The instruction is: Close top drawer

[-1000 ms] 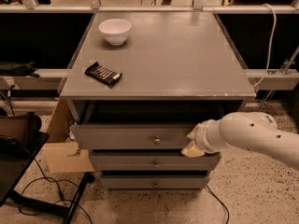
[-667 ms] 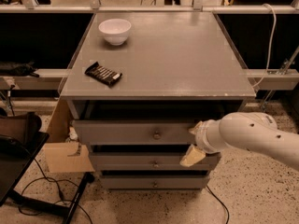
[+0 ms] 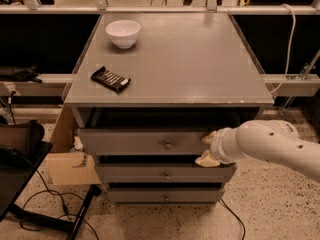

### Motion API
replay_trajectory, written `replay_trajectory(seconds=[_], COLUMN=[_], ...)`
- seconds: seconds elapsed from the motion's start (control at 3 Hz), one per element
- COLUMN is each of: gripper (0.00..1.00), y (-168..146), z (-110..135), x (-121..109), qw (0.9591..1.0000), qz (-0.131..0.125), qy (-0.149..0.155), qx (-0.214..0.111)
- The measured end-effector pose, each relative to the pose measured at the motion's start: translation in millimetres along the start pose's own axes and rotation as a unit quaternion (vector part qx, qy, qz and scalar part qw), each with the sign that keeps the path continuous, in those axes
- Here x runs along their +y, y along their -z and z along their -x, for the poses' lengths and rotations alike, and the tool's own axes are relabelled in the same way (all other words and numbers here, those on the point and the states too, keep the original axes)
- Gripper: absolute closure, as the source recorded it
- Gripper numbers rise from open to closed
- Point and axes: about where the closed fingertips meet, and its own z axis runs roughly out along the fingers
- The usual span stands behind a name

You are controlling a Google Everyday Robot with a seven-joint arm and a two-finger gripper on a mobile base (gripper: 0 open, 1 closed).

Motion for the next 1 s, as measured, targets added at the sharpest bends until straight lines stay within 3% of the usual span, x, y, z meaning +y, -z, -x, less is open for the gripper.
replay_trajectory(seconds=[0.33, 0.67, 1.0], gripper=[0.66, 0.89, 1.00], y=[22.9, 67.7, 158.1], z=[-6.7, -31.7, -43.8], x=[15.1, 42.9, 37.8], qw=[0.9998, 0.9968, 0.9907], qz=[0.005, 0.023, 0.004], qy=[0.020, 0.046, 0.047], qx=[0.004, 0.062, 0.127])
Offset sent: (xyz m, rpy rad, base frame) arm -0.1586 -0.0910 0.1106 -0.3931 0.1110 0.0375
